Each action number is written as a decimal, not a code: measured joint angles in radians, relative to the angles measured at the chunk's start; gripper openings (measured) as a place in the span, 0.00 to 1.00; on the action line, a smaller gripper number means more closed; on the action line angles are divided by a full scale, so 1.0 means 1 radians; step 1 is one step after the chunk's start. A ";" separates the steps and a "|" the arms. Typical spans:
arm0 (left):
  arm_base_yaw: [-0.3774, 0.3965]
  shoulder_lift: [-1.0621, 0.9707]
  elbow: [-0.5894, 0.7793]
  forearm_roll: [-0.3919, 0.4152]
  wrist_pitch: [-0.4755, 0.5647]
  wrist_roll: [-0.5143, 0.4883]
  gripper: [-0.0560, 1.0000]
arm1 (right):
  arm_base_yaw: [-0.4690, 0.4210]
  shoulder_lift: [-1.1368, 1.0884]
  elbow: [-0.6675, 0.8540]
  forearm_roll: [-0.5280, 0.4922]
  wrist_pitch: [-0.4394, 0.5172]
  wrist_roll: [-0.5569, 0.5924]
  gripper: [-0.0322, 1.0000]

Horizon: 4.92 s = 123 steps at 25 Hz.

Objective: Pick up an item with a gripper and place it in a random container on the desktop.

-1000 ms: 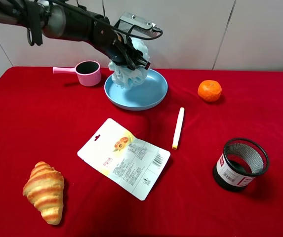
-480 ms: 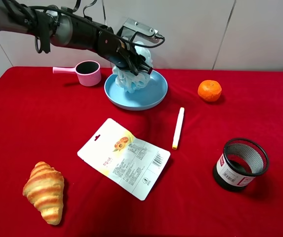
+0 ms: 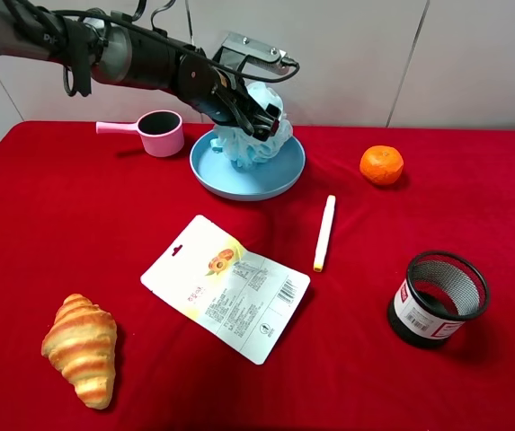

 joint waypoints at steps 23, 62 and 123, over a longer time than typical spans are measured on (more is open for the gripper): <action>-0.010 -0.206 0.000 0.000 0.300 -0.008 0.99 | 0.000 0.000 0.000 0.000 0.000 0.000 0.70; -0.010 -0.949 0.264 0.007 1.090 -0.056 0.99 | 0.000 0.000 0.000 0.000 0.000 0.000 0.70; 0.469 -2.266 1.153 -0.016 0.969 -0.056 0.99 | 0.000 0.000 0.000 0.000 0.000 0.000 0.70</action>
